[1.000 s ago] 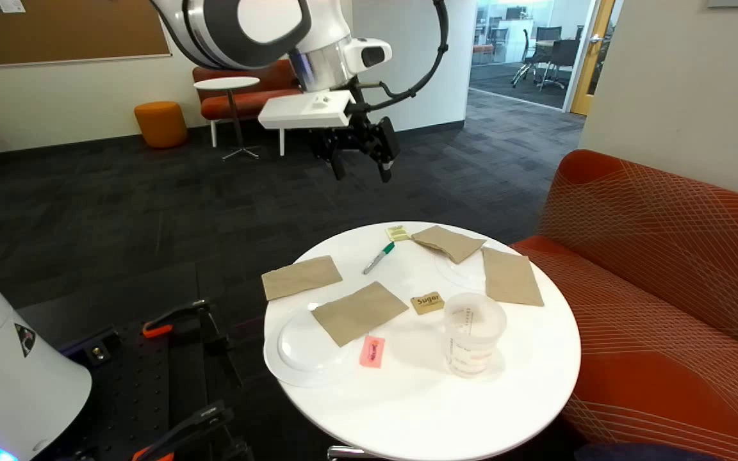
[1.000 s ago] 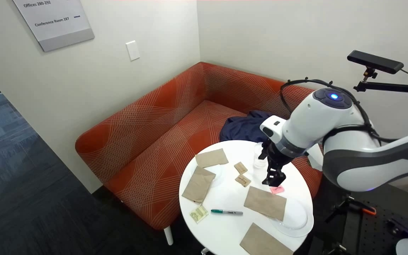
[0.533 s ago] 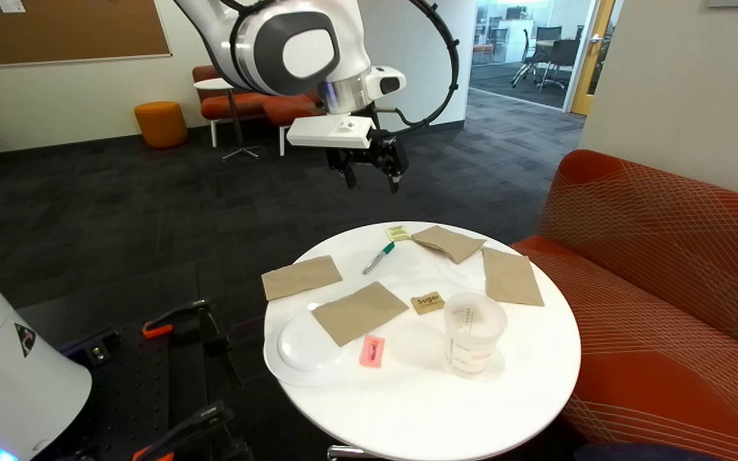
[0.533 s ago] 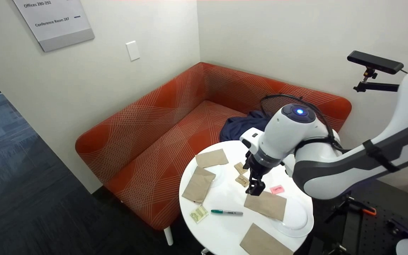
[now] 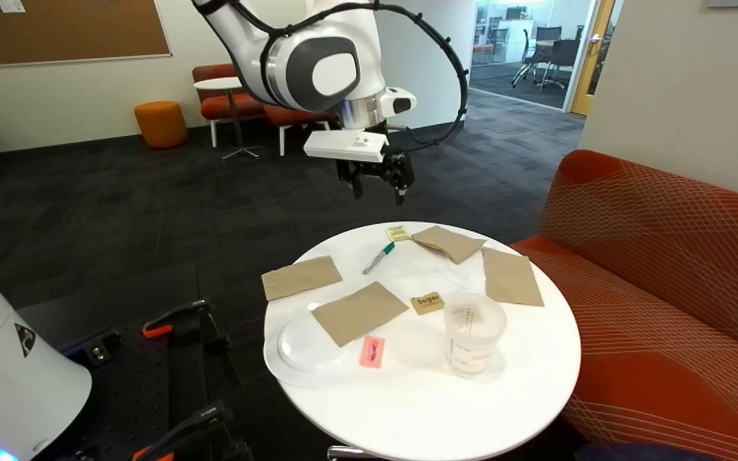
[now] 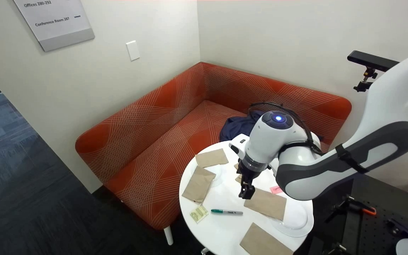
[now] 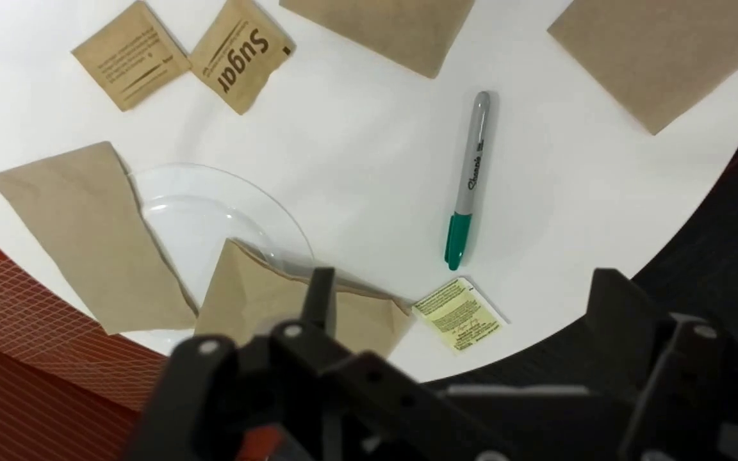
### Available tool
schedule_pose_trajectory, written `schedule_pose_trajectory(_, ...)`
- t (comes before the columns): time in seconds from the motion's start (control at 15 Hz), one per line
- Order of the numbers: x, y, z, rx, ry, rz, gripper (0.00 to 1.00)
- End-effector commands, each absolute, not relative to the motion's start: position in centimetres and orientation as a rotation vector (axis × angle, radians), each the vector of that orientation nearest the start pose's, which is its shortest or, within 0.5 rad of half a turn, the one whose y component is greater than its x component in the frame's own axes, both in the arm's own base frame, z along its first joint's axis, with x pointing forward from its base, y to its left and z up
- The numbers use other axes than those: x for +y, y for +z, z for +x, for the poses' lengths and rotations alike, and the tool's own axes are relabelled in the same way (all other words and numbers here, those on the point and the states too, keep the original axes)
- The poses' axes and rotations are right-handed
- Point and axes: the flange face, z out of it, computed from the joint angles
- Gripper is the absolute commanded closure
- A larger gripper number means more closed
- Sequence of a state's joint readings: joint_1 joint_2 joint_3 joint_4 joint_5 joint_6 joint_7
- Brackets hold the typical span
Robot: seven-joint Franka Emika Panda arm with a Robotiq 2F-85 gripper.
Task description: Put the marker in the cup
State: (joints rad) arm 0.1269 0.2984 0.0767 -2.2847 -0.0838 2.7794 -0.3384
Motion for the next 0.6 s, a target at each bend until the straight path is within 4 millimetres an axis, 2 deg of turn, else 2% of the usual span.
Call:
schedule_pose_trajectory(0.0,12.5,23.1,54.4,-0.907,-0.238,-3.031,0.00)
schedule_pose_trajectory(0.53,14.8,18.6,52.4,-0.930,-0.158,-3.000,0.00)
